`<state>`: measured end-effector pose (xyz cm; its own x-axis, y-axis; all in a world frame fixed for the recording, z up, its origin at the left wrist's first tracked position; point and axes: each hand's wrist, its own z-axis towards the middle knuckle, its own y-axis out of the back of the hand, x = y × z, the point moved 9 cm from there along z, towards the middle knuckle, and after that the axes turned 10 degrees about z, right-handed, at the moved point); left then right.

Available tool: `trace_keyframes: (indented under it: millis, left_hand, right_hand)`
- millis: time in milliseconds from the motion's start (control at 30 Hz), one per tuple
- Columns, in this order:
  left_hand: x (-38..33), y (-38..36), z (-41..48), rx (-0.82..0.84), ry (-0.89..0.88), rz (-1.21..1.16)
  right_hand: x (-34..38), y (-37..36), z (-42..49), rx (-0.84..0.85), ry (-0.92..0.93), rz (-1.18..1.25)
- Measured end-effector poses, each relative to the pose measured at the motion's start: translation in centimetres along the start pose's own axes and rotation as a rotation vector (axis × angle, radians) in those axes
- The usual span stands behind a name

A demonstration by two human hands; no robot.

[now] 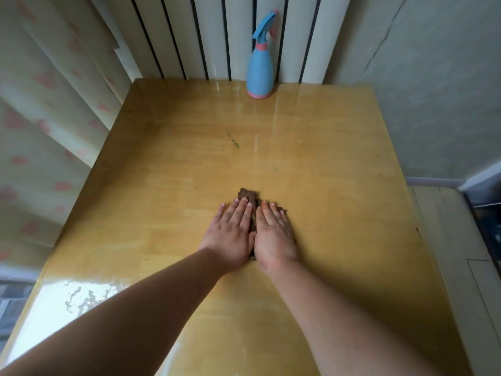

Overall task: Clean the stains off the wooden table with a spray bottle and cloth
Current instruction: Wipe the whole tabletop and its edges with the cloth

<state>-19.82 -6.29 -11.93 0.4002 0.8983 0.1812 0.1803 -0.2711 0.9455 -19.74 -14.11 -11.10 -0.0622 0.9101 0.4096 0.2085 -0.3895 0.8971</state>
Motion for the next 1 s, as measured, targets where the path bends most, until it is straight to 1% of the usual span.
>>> trace_keyframes:
  millis: [167,233,267,333,400,533,633,733,867,967,1000]
  left_hand:
    - [-1.2,-1.2,-5.6,-0.007,-0.014,-0.047]
    - [-1.4,-1.7,-7.5,0.021,-0.013,-0.103]
    - [-1.6,-2.1,-8.3,0.039,-0.024,-0.131]
    - [-1.6,-2.4,-9.5,0.058,-0.029,-0.144]
    - [-1.5,-2.4,-9.9,0.072,-0.028,-0.135]
    - [-1.2,-2.2,-8.5,0.093,-0.037,-0.122]
    - [-0.2,-1.7,-6.7,0.059,0.018,-0.095]
    - [0.1,-1.3,-4.8,0.031,0.0,-0.036]
    - [1.0,-0.5,-1.5,-0.007,0.018,-0.039]
    - [1.8,0.1,1.4,-0.028,0.023,-0.033]
    - [2.1,0.2,2.4,-0.02,0.017,-0.027]
  right_hand:
    - [1.6,-2.0,-5.3,0.034,0.012,0.049]
    - [2.3,-2.6,-7.4,0.077,-0.018,0.023]
    - [2.5,-3.1,-8.2,0.107,-0.048,0.05]
    - [2.9,-4.5,-9.3,0.174,-0.069,0.093]
    - [2.8,-5.4,-9.6,0.197,-0.074,0.085]
    - [2.9,-4.2,-8.6,0.156,-0.036,0.049]
    - [2.8,-3.4,-6.7,0.12,-0.02,0.037]
    - [2.4,-3.1,-4.6,0.112,-0.004,0.013]
    - [1.6,-1.7,-1.7,0.059,-0.033,0.006]
    - [1.6,-0.4,1.3,0.03,0.058,-0.027]
    - [1.2,-0.2,2.4,0.019,0.059,-0.019]
